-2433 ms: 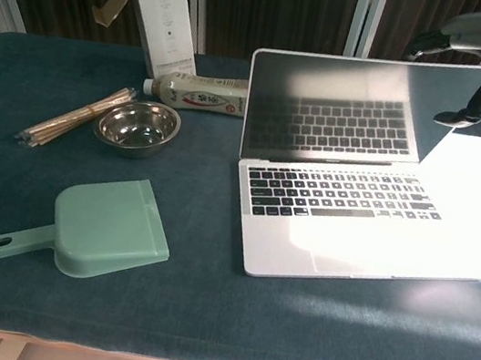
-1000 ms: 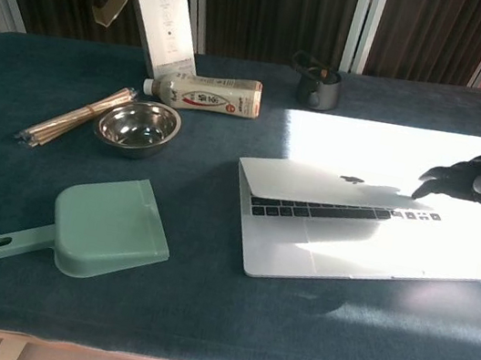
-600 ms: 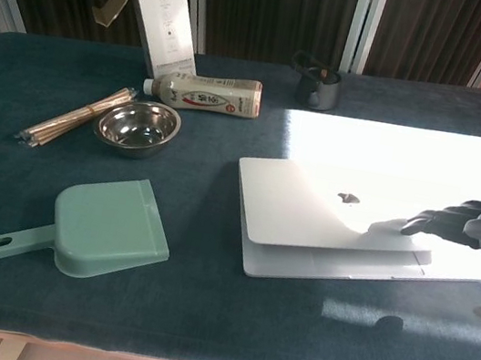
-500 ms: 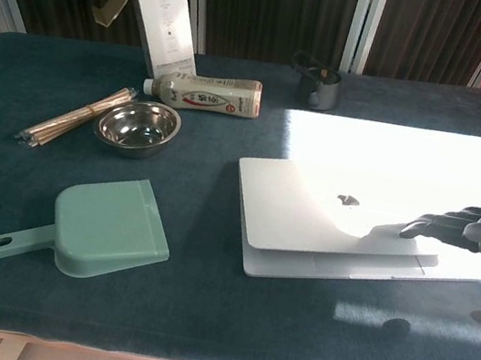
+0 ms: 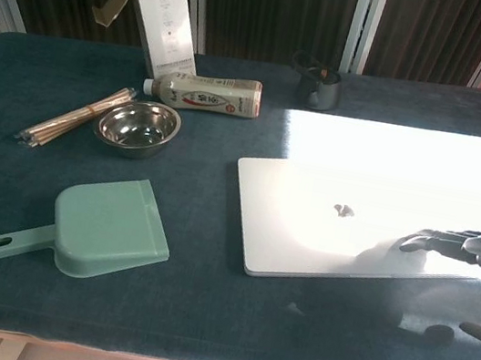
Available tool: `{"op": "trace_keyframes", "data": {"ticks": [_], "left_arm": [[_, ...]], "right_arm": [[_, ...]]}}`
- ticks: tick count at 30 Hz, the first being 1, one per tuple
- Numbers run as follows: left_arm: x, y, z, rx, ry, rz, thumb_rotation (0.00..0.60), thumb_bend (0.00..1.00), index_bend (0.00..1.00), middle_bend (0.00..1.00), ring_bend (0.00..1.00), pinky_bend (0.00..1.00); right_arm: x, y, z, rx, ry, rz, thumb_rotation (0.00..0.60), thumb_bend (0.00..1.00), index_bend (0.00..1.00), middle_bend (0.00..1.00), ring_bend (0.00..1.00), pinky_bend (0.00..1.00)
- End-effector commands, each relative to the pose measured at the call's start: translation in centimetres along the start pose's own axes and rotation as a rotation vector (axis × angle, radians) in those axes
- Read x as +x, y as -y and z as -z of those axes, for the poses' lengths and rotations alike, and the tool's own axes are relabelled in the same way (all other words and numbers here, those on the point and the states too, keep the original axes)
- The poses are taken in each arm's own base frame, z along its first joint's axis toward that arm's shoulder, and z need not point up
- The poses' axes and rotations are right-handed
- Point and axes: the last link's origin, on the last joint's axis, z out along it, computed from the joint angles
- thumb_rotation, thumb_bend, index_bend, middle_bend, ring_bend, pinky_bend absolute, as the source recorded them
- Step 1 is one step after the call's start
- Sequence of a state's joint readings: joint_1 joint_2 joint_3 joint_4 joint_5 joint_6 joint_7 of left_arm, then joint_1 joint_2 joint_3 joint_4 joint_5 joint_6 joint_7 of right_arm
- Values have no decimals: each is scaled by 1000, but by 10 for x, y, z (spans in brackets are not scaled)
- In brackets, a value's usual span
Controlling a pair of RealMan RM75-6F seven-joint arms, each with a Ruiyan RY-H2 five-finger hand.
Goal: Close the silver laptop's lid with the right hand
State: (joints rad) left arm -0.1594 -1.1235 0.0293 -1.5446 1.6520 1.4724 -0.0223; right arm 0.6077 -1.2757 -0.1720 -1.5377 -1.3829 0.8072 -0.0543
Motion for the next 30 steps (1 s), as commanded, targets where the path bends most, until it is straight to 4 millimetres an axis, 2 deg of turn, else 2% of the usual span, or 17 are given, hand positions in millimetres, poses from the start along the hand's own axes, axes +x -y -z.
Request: {"op": "trace_keyframes", "data": {"ticks": [1,6,10,13,14,15,16,17,20,23,26,30], "left_arm": [[0,0,0,-1,0,-1,600,31,0,15,0,134],[1,0,1,-2,-4,0,600,31,0,15,0,134],[2,0,2,-1,-11,2,600,31,0,15,0,134],[2,0,2,-1,-12,2,600,31,0,15,0,134],[2,0,3,-1,-13,3,600,31,0,15,0,134],[3,0,3,-1,-16,4,600,31,0,15,0,134],[3,0,4,-2,-18,4,600,31,0,15,0,134],[3,0,5,-3,-20,5,600,31,0,15,0,134],[4,-1,7,-8,-26,4,600,31,0,15,0,134],[4,-2,9,-13,-33,3,600,31,0,15,0,134],[4,-4,10,-21,-38,1,600,31,0,15,0,134],[3,-6,10,-37,-47,1,600,31,0,15,0,134]], "right_arm": [[-2,-1,0,1,6,-1,600,309,66,12,0,0],[5,3,6,18,-36,-4,600,309,63,12,0,0],[19,7,24,36,-153,23,600,309,62,12,0,0],[22,8,29,37,-179,28,600,309,59,12,0,0],[27,8,36,36,-223,35,600,308,57,12,0,0],[42,5,56,11,-342,51,600,309,52,12,0,0],[45,4,79,-14,-420,59,600,309,49,13,0,0],[44,2,98,-46,-469,64,600,309,40,14,0,0],[38,-7,135,-150,-559,57,600,309,10,12,0,0],[24,-19,164,-263,-635,21,600,308,1,4,0,0],[7,-33,180,-350,-680,-19,600,306,0,3,0,0],[-4,-42,182,-392,-681,-35,600,304,0,0,0,0]]}}
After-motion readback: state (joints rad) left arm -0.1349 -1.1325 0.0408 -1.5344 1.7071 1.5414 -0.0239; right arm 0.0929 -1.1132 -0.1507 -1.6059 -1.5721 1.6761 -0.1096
